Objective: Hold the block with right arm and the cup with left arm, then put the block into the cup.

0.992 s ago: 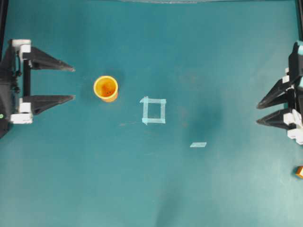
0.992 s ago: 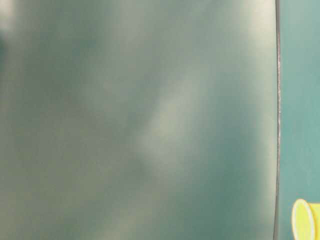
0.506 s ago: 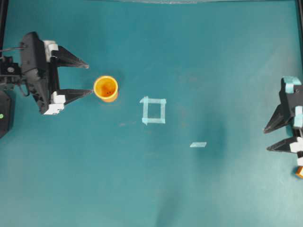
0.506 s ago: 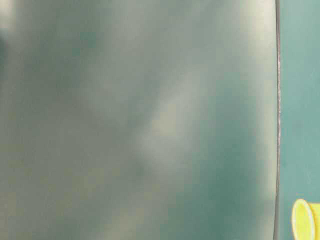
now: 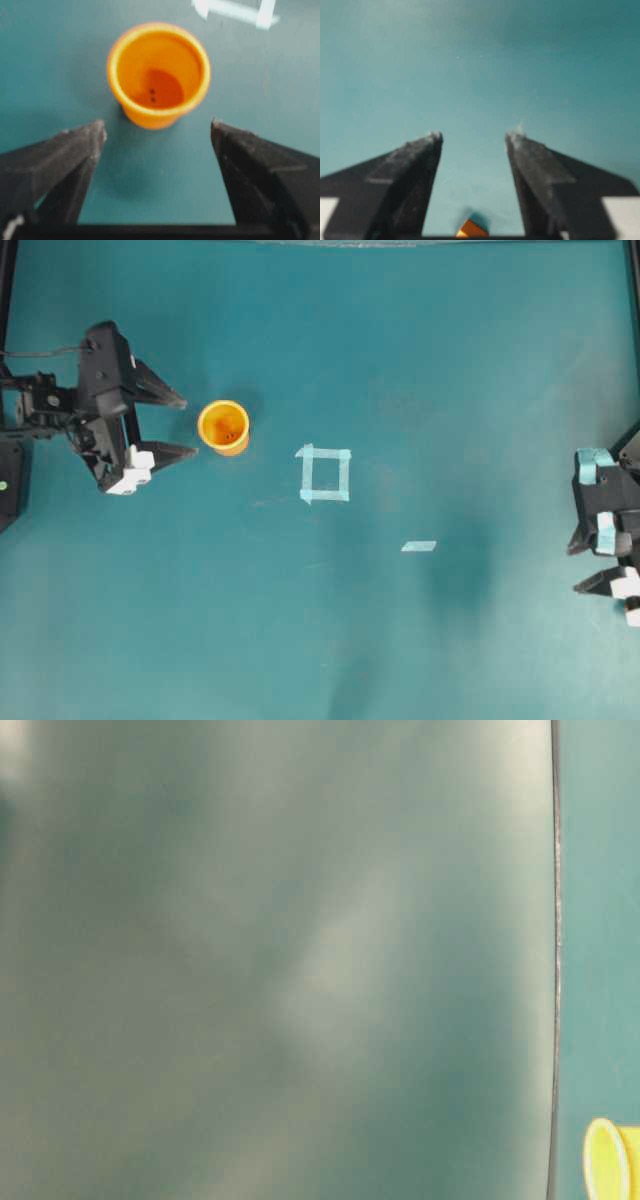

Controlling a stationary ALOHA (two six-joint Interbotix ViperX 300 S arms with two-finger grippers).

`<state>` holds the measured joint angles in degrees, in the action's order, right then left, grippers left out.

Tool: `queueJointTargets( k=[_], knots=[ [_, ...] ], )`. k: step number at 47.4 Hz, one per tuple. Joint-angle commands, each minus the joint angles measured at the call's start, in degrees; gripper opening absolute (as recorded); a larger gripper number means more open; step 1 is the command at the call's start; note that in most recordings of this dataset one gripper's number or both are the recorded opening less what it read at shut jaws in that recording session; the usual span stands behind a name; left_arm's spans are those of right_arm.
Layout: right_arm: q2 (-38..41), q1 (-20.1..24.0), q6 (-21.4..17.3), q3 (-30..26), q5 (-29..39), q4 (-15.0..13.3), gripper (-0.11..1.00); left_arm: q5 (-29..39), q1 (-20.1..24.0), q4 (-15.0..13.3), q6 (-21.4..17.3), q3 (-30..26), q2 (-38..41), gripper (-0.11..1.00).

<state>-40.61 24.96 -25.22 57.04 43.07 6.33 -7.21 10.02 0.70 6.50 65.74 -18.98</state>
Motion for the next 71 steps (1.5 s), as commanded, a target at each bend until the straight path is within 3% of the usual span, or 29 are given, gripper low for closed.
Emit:
queueJointTargets(
  k=[1, 16, 37, 51, 71],
  knots=[
    [0.00, 1.58, -1.32, -1.49, -0.18, 0.26, 0.58, -0.53, -0.70, -0.09, 0.62, -0.79, 2.11, 0.83],
    [0.62, 6.06, -8.35, -0.97, 0.79, 0.18, 0.58, -4.66, -1.14, 0.18, 2.02, -3.16, 10.81, 0.83],
    [5.89, 13.97, -16.26, 1.05, 1.05, 0.09, 0.58, -8.53, -1.23, 0.35, 0.97, -7.38, 16.26, 0.83],
    [6.06, 16.79, -21.45, 4.13, 0.79, 0.00, 0.58, -9.32, -1.23, 0.44, -0.53, -10.81, 19.51, 0.83],
    [6.06, 18.46, -22.76, 4.66, 0.53, -0.53, 0.58, -11.60, -1.23, 0.44, -1.05, -13.80, 22.50, 0.80]
  ],
)
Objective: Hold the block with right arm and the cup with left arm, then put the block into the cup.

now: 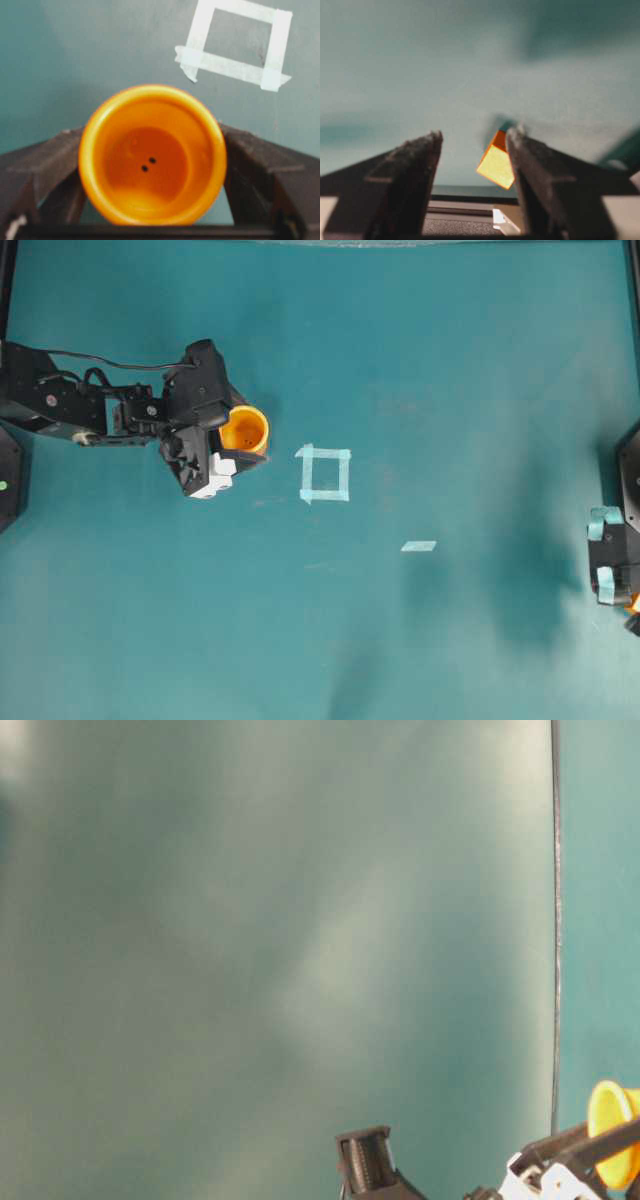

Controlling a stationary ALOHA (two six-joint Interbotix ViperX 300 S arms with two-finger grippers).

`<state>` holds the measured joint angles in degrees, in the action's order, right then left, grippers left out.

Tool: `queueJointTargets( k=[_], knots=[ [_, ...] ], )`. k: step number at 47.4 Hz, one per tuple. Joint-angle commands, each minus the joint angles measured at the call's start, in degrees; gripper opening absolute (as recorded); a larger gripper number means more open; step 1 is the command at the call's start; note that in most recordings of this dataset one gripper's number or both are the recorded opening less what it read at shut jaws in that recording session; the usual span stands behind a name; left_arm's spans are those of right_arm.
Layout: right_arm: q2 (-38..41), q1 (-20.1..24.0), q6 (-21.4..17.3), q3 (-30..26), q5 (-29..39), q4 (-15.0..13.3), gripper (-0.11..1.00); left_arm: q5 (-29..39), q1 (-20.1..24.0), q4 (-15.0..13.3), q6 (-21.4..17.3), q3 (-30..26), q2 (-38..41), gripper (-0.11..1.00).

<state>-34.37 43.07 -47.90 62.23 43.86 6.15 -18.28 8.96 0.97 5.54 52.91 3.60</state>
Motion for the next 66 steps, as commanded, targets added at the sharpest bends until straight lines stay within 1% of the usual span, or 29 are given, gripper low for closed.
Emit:
queueJointTargets(
  k=[1, 9, 18, 24, 31, 38, 43, 48, 52, 57, 66],
  knots=[
    [-0.18, 0.35, -0.09, -0.53, -0.26, -0.44, 0.58, -0.53, -0.18, 0.18, -0.09, -0.97, 0.18, 0.80],
    [-0.18, 0.35, -0.09, -0.44, -0.26, -0.53, 0.58, -0.44, -0.18, 0.18, 0.09, -0.97, 1.41, 0.69],
    [-0.18, 0.70, -0.18, -0.18, 0.09, -0.53, 0.58, -1.41, -0.26, 0.18, 0.09, -1.14, 1.41, 0.69],
    [-0.18, 0.97, -0.88, 0.88, -0.09, -0.26, 0.58, -2.37, -1.41, 0.18, 0.09, -1.76, 1.49, 0.69],
    [-0.18, 1.76, -5.19, 2.72, -0.26, -0.18, 0.58, -1.93, -3.34, 0.18, 0.09, -3.87, 1.85, 0.69],
    [-0.18, 4.39, -10.11, 3.52, -1.76, -0.26, 0.58, -0.44, -5.01, 0.18, 0.26, -7.29, 1.93, 0.69],
    [0.00, 5.89, -13.97, 3.69, -3.60, -0.35, 0.58, 2.11, -5.71, 0.18, 0.79, -10.37, 2.37, 0.69],
    [0.79, 6.24, -16.79, 3.96, -4.04, -0.44, 0.58, 5.71, -6.15, 0.18, 0.70, -13.54, 3.16, 0.69],
    [2.20, 6.50, -18.54, 4.39, -4.22, -0.44, 0.58, 8.79, -6.68, 0.18, 0.09, -15.91, 4.13, 0.69],
    [3.69, 6.59, -19.86, 4.66, -4.39, -0.53, 0.58, 11.34, -7.12, 0.18, -0.18, -17.75, 5.01, 0.69],
    [5.10, 6.59, -21.97, 5.10, -4.22, -0.53, 0.58, 12.13, -7.56, 0.18, -0.26, -18.63, 5.45, 0.69]
  ],
)
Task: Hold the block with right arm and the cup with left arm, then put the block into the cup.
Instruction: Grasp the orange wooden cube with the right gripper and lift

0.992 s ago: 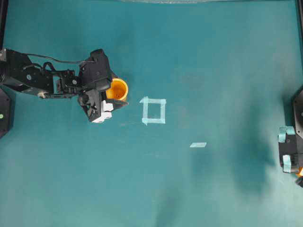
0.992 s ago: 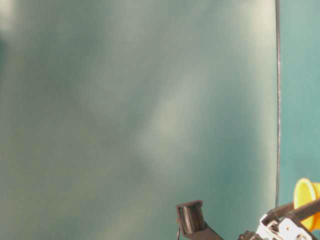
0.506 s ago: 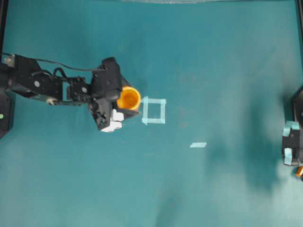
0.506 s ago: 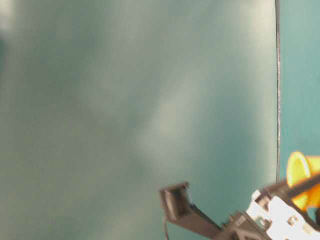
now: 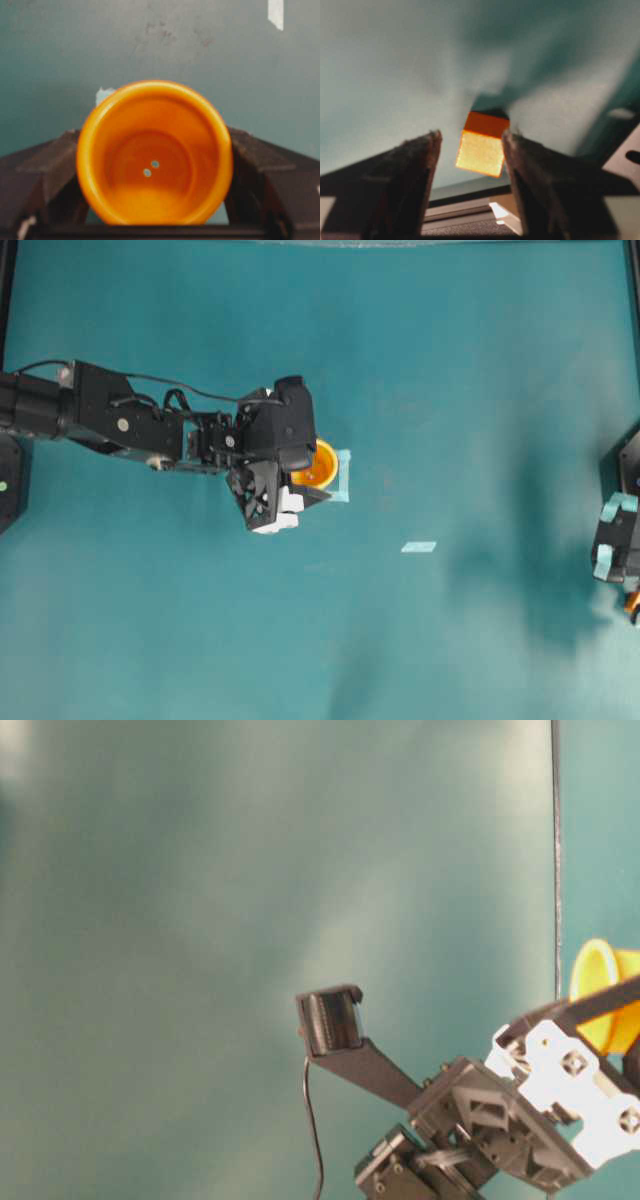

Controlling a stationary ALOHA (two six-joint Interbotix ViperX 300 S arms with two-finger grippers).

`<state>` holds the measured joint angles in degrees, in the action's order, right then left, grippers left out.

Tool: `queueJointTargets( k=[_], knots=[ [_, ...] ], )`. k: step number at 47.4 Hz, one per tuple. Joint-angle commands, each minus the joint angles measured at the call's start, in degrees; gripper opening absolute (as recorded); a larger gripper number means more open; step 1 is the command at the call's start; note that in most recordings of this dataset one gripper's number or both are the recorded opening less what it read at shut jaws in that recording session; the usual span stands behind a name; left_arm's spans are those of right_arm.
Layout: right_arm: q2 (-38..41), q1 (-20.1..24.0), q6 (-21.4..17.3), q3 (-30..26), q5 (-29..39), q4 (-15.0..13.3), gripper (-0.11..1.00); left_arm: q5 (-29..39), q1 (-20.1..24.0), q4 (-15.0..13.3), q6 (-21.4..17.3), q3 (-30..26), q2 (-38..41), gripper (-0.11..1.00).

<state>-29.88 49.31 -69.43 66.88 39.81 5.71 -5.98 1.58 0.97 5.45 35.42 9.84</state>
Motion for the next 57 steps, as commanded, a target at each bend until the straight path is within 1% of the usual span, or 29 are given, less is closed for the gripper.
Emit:
queueJointTargets(
  k=[1, 10, 17, 22, 26, 30, 42, 48, 57],
  knots=[
    [0.62, 0.35, -0.70, 0.44, -0.18, -0.09, 0.58, -0.18, -0.18, 0.18, -0.09, -1.23, -0.79, 0.69],
    [0.53, 0.62, -2.99, 0.62, 0.44, -0.09, 0.58, -0.18, -0.26, 0.18, -0.18, -1.05, -0.88, 0.69],
    [0.35, 0.62, -3.34, 0.26, 2.55, -0.18, 0.58, -0.18, -0.26, 0.26, -0.18, -1.14, -0.97, 0.69],
    [-0.35, 0.70, -3.34, -0.35, 3.34, -1.05, 0.58, -0.26, -0.26, 0.18, -0.26, -1.14, -0.88, 0.69],
    [-1.14, 0.70, -3.34, -0.97, 4.31, -2.29, 0.58, -0.35, -0.26, 0.35, -0.26, -1.14, -0.88, 0.69],
    [-1.58, 0.70, -3.60, -0.97, 5.27, -2.64, 0.58, -0.35, -0.26, 0.35, -0.26, -1.23, -0.88, 0.69],
    [-1.58, 0.97, -4.13, -0.70, 4.31, -2.64, 0.58, -0.44, -0.26, 0.35, -0.18, -0.88, -0.97, 0.69],
    [-0.79, 1.93, -4.39, -0.44, 2.20, -2.55, 0.58, -0.44, -0.35, 0.44, -0.18, -0.70, -1.05, 0.69],
    [1.41, 3.87, -5.89, 0.00, 1.67, -2.55, 0.58, -0.44, -0.26, 0.35, -0.18, -0.62, -1.05, 0.69]
  ],
)
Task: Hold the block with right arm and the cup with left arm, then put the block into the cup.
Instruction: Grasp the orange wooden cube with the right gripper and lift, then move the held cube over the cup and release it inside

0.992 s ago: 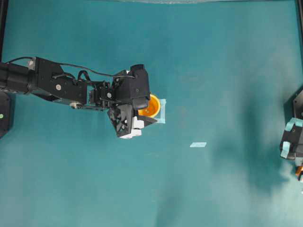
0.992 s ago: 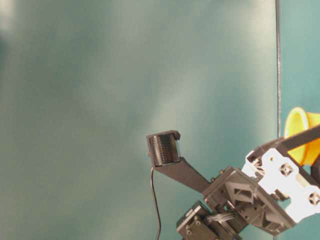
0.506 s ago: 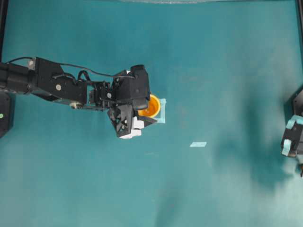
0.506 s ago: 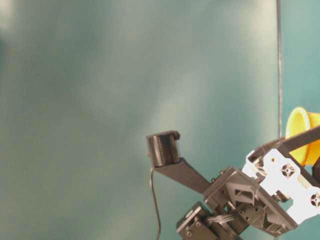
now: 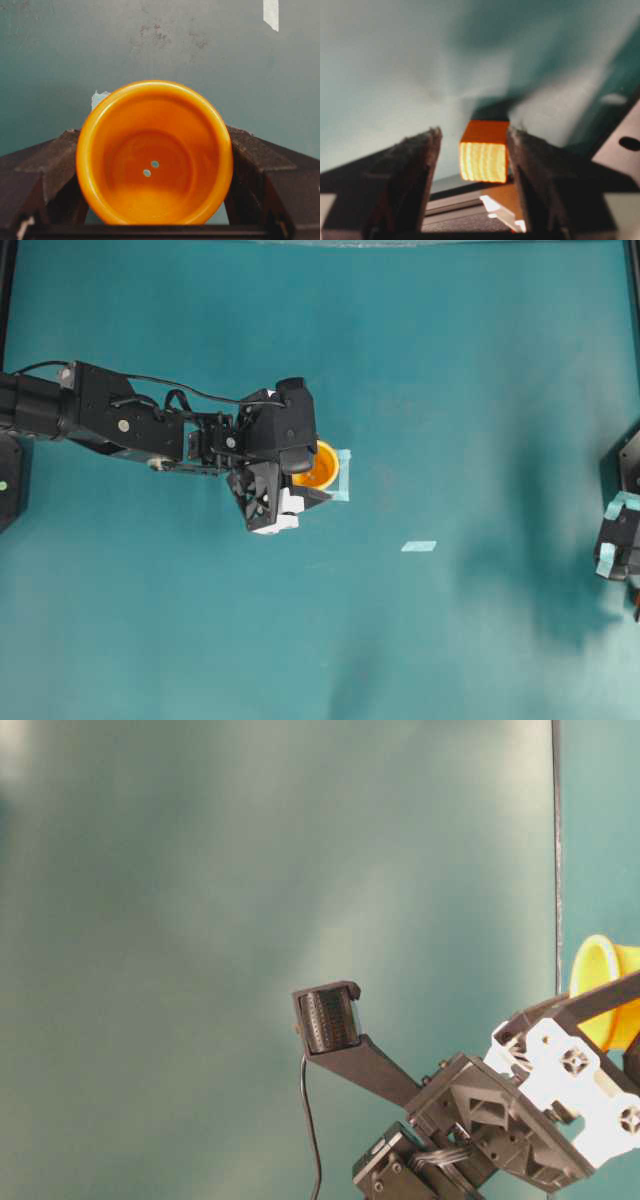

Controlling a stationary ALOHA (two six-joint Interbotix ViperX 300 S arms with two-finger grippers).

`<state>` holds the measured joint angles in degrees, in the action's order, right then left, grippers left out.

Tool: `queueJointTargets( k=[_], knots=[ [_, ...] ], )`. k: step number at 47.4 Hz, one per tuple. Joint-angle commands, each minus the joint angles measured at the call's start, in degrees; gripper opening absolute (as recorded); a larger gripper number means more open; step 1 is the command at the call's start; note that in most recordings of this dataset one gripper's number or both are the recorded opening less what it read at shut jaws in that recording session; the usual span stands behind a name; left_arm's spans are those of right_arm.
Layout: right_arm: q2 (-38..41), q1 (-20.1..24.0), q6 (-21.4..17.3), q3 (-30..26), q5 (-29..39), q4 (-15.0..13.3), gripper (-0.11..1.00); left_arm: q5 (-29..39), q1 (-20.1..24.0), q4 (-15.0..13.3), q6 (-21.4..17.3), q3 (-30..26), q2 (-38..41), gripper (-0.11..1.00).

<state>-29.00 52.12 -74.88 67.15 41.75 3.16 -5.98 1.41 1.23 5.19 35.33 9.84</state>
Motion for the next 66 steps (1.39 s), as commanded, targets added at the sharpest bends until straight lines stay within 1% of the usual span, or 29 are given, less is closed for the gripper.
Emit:
queueJointTargets(
  k=[1, 10, 17, 23, 26, 28, 29, 30, 32, 33, 37, 38, 43, 44, 47, 50, 51, 55, 60, 61, 66],
  knots=[
    [0.79, 1.41, -0.70, -0.26, -0.26, 0.09, 0.58, -0.44, -0.18, 0.18, 0.00, -0.62, -1.14, 0.69],
    [2.29, 3.43, -2.11, -0.26, 0.62, 0.09, 0.58, -0.44, -0.09, 0.09, 0.09, -0.62, -1.05, 0.69],
    [2.37, 3.52, -2.37, -0.35, 1.14, -0.09, 0.55, -0.44, -0.09, 0.09, 0.09, -0.62, -1.05, 0.69],
    [2.37, 3.52, -2.37, -0.35, 0.79, -0.79, 0.49, -0.44, -0.09, 0.18, 0.09, -0.62, -1.05, 0.69],
    [2.37, 3.52, -2.37, -0.44, 0.35, -1.58, 0.44, -0.44, -0.18, 0.09, 0.09, -0.53, -1.05, 0.69],
    [2.29, 3.52, -2.37, -0.62, -0.26, -3.25, 0.41, -0.44, -0.09, 0.18, 0.09, -0.53, -1.14, 0.69],
    [2.29, 3.34, -2.37, -0.70, -0.62, -4.48, 0.40, -0.44, -0.09, 0.09, 0.09, -0.53, -1.05, 0.69],
    [2.29, 3.08, -2.37, -0.88, -1.14, -7.12, 0.40, -0.44, -0.09, 0.18, 0.09, -0.62, -1.05, 0.69],
    [2.20, 2.02, -2.37, -1.32, -1.76, -11.43, 0.40, -0.44, -0.09, 0.09, 0.09, -0.62, -1.05, 0.69],
    [2.20, 1.14, -2.37, -1.58, -1.93, -14.15, 0.40, -0.44, -0.09, 0.18, 0.09, -0.70, -1.14, 0.69],
    [2.11, -3.87, -2.37, -3.25, -2.20, -25.84, 0.40, -0.44, -0.09, 0.09, 0.09, -0.88, -1.05, 0.69],
    [2.11, -6.15, -2.37, -3.96, -2.20, -30.41, 0.40, -0.53, -0.18, 0.09, 0.09, -0.88, -0.97, 0.69],
    [2.02, -13.80, -2.37, -5.98, -2.37, -44.65, 0.40, -0.79, -0.18, 0.18, 0.09, -0.97, -0.97, 0.69],
    [2.02, -16.17, -2.37, -6.50, -2.37, -48.52, 0.40, -0.79, -0.18, 0.09, 0.09, -1.05, -0.97, 0.69],
    [2.02, -20.57, -2.37, -7.56, -2.81, -55.02, 0.40, -0.79, -0.18, 0.09, 0.09, -1.05, -0.88, 0.69],
    [2.11, -24.87, -2.37, -8.53, -3.87, -60.21, 0.40, -0.79, -0.18, 0.09, 0.09, -1.41, -0.79, 0.69],
    [2.11, -26.98, -2.37, -8.96, -4.83, -62.31, 0.40, -0.79, -0.18, 0.18, 0.09, -1.49, -0.79, 0.69],
    [2.46, -32.61, -2.37, -10.20, -8.88, -66.97, 0.40, -0.79, -0.18, 0.09, 0.18, -2.20, -0.53, 0.69],
    [3.69, -39.20, -2.37, -11.78, -16.35, -70.66, 0.40, -0.79, -0.18, 0.09, 0.18, -3.25, -0.09, 0.69],
    [4.22, -41.04, -2.37, -12.48, -18.81, -71.54, 0.40, -0.79, -0.18, 0.09, 0.09, -3.60, 0.09, 0.69],
    [6.77, -46.14, -2.37, -14.85, -26.54, -74.00, 0.40, -0.62, -0.18, 0.09, 0.00, -5.01, 0.62, 0.69]
  ],
)
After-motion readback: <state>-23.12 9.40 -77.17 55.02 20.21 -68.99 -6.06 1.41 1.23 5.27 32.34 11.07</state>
